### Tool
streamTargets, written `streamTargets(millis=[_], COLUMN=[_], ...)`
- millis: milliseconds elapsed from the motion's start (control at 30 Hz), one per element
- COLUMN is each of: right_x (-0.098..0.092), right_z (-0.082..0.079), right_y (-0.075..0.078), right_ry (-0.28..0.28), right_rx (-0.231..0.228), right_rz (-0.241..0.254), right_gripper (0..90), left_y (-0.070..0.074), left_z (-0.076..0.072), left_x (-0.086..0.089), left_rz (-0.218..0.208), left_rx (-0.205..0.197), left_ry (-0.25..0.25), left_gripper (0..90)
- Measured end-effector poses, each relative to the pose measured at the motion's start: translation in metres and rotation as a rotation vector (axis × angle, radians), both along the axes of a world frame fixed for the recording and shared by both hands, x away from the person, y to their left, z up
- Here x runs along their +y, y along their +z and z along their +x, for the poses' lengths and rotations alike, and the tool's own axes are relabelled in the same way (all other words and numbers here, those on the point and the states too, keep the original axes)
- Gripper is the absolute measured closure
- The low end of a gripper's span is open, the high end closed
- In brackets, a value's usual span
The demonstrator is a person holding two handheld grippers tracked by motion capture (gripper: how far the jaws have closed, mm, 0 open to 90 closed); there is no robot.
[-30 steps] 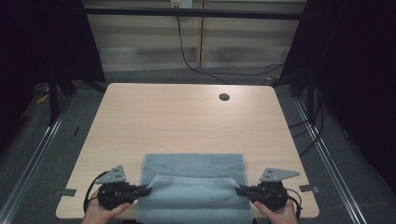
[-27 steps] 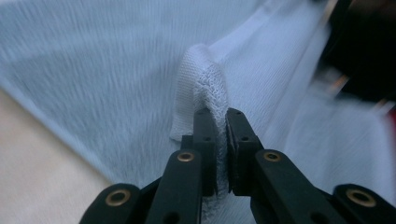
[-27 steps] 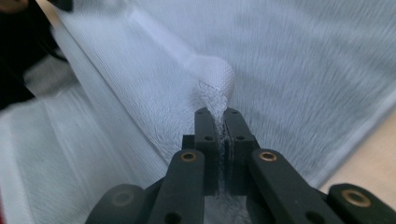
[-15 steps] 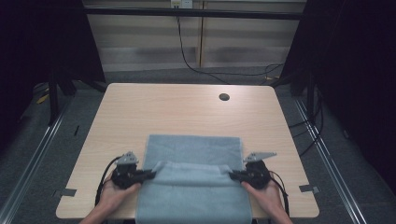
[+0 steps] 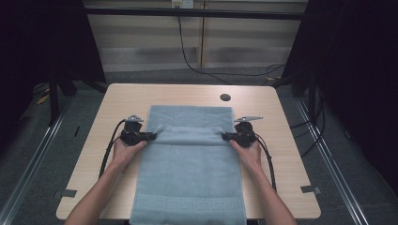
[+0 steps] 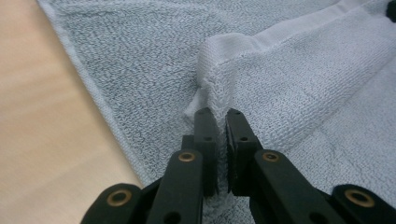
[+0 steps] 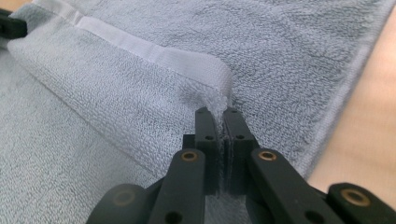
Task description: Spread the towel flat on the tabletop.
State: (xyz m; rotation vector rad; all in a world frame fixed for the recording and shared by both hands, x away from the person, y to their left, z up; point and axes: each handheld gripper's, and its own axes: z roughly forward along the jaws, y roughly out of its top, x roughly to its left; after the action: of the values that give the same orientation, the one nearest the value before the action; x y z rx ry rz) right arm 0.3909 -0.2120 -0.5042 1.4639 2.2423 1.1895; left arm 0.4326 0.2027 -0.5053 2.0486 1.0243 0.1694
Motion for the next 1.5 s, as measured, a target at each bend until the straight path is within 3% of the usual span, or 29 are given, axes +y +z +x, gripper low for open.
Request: streamTargets(millis=[67, 167, 267, 367, 400, 533, 633, 700, 767, 900, 1033, 1200, 1233, 1267, 1367, 1433, 1500], right_x=[0.002, 0.000, -0.005, -0.009, -0.014, -0.018, -0.025, -0.031, -0.034, -0.030, -0.020, -0.019, -0.019, -0.022, -0.023, -0.023, -0.025], right_z=[0.012, 0.027, 0.034, 0.034, 0.031, 0.020, 0.009, -0.003, -0.015, -0.044, -0.083, -0.117, -0.117, -0.132, -0.151, -0.164, -0.176], right_y=[0.000, 0.000, 0.002, 0.008, 0.023, 0.063, 0.101, 0.126, 0.146, 0.170, 0.170, 0.134, 0.134, 0.111, 0.084, 0.066, 0.053], right_ry=[-0.014, -0.066, -0.089, -0.087, -0.060, -0.026, -0.022, -0.020, -0.009, 0.049, 0.142, 0.188, 0.188, 0.207, 0.234, 0.282, 0.297], right_rx=[-0.001, 0.007, 0.017, -0.007, -0.050, -0.138, -0.225, -0.303, -0.348, -0.387, -0.388, -0.304, -0.304, -0.245, -0.184, -0.150, -0.115], right_rz=[-0.004, 0.004, 0.020, 0.059, 0.091, 0.112, 0.159, 0.199, 0.228, 0.216, 0.127, 0.082, 0.082, 0.083, 0.073, 0.065, 0.090], right_gripper=[87.1, 87.0, 87.0, 87.0, 86.9, 86.9, 87.0, 87.1, 87.1, 87.1, 87.1, 87.1, 87.1, 87.0, 86.3, 83.8, 83.9], left_y=[-0.001, 0.000, 0.003, 0.010, 0.024, 0.070, 0.111, 0.134, 0.148, 0.166, 0.150, 0.107, 0.107, 0.088, 0.063, 0.051, 0.044], left_z=[0.011, 0.023, 0.025, 0.022, 0.017, 0.008, -0.002, -0.014, -0.026, -0.067, -0.096, -0.119, -0.119, -0.132, -0.150, -0.161, -0.171], left_x=[-0.002, -0.008, -0.014, -0.013, -0.010, 0.000, 0.000, 0.000, 0.002, 0.005, 0.010, 0.018, 0.018, 0.021, 0.025, 0.026, 0.022], left_rz=[0.003, -0.009, 0.013, -0.020, -0.058, -0.215, -0.265, -0.268, -0.283, -0.259, -0.225, -0.206, -0.206, -0.217, -0.190, -0.200, -0.153], left_rx=[-0.011, 0.011, -0.009, -0.023, -0.070, -0.138, -0.221, -0.269, -0.297, -0.345, -0.335, -0.272, -0.272, -0.243, -0.206, -0.157, -0.133], left_ry=[0.009, 0.041, 0.043, 0.038, 0.029, 0.030, 0.002, -0.024, -0.054, -0.128, -0.160, -0.178, -0.178, -0.193, -0.217, -0.235, -0.271], left_gripper=[85.0, 85.0, 85.2, 85.3, 85.3, 85.3, 85.3, 85.3, 85.3, 85.3, 85.3, 85.0, 84.9, 84.8, 83.9, 80.4, 80.8])
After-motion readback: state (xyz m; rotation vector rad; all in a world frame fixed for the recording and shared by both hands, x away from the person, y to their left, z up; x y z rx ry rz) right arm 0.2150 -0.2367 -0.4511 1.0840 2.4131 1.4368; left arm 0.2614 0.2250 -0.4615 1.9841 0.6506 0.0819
